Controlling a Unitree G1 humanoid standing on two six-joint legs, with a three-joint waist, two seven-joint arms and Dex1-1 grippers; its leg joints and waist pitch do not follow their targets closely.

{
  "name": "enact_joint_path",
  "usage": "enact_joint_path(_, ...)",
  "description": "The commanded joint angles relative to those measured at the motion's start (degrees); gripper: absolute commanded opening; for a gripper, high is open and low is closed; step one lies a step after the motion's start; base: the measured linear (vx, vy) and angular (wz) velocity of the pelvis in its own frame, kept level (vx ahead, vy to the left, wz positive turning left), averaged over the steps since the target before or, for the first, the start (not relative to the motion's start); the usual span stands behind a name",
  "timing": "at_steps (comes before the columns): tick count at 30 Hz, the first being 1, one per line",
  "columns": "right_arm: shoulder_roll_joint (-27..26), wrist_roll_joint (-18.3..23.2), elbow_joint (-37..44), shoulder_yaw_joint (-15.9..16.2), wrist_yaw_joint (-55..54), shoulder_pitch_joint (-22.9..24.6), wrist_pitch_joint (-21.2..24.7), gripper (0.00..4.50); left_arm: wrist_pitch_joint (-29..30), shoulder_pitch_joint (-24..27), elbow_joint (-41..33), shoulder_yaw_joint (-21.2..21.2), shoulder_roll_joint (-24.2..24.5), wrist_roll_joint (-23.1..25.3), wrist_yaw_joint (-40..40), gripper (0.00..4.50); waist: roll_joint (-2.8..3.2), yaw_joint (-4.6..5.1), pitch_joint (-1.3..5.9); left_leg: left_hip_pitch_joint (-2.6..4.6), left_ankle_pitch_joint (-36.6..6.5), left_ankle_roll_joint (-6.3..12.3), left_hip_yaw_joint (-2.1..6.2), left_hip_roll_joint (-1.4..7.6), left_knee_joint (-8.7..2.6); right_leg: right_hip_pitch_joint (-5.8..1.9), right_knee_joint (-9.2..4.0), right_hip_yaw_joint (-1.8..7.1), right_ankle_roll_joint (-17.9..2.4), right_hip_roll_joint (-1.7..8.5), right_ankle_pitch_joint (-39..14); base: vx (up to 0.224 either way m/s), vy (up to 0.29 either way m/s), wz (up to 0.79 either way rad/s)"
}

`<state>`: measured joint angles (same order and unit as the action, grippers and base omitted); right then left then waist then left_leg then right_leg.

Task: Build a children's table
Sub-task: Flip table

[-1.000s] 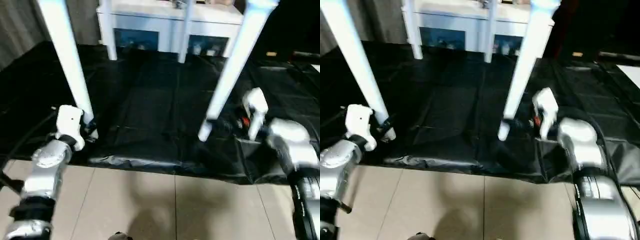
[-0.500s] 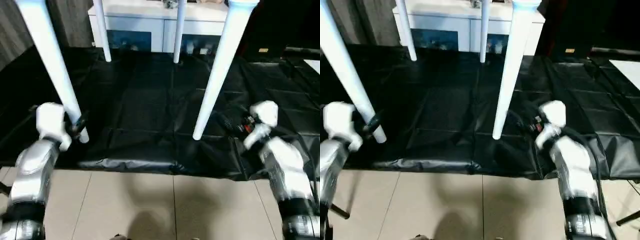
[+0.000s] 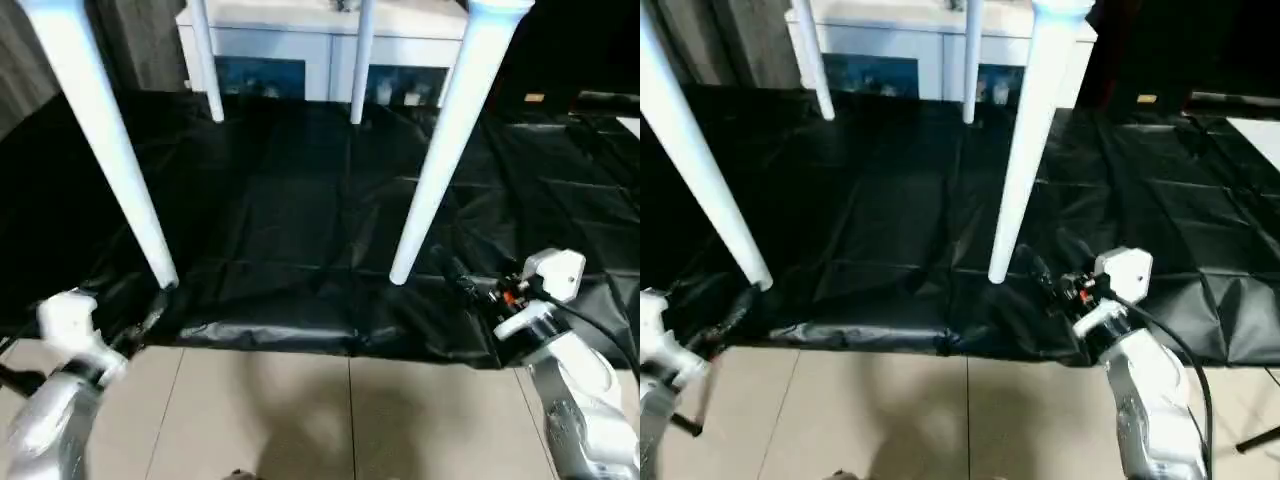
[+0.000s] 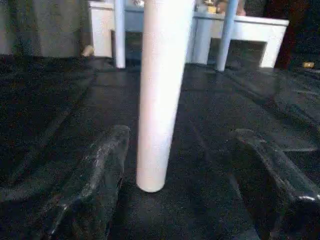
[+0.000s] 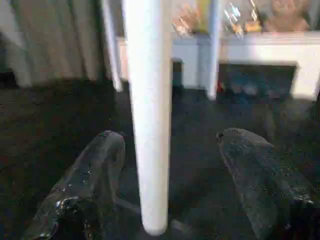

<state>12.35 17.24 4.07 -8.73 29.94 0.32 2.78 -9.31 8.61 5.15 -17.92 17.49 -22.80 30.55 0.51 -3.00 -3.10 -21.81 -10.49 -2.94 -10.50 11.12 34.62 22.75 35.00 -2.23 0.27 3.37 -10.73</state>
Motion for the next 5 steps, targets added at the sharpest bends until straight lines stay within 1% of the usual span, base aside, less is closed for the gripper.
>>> enact_joint_path(1,-1.2,-2.7,3.9,1.8,-3.9,0.6,3.7,3.35,5.9,1.5,-11.0,3.4,-2.1,1.7,-5.4,3.54,0.42,0.32,2.50,1.61,-26.5,-2.47,1.32,2.57,-5.68,-0.80,-5.45,2.42,-7.6,3.71,-23.5,0.000,0.000,0.00)
enact_joint_path(2,-2.2,-3.7,4.8,2.5,-6.0,0.4,5.5,3.35,8.2,1.3,-14.7,5.0,-3.5,2.9,-8.0,3.54,0.49,0.25,2.34,1.94,-27.2,-2.75,1.41,2.59,-5.60,-0.42,-5.74,2.49,-6.9,3.75,-25.7,0.000,0.000,0.00)
enact_joint_path(3,-2.2,-3.7,4.8,2.5,-6.0,0.4,5.5,3.35,8.2,1.3,-14.7,5.0,-3.5,2.9,-8.0,3.54,0.63,0.16,2.36,2.06,-27.4,-2.76,1.44,2.40,-5.45,-0.27,-5.98,2.46,-6.5,3.81,-26.9,0.000,0.000,0.00)
enact_joint_path(4,-3.2,-4.6,5.2,3.2,-7.8,-0.2,7.0,3.35,9.8,0.2,-16.5,6.5,-4.3,4.2,-9.6,3.54,0.33,0.21,2.17,2.05,-28.1,-2.93,1.49,2.14,-5.33,-0.02,-6.40,2.41,-5.0,3.78,-30.1,0.000,0.000,0.00)
enact_joint_path(5,-3.7,-5.4,5.2,4.0,-8.9,-0.7,8.0,3.35,10.4,-0.9,-16.9,7.5,-4.8,4.9,-10.3,3.54,0.38,0.28,2.11,2.06,-28.2,-3.13,1.55,2.01,-5.35,-0.01,-6.55,2.39,-4.2,3.73,-31.4,0.000,0.000,0.00)
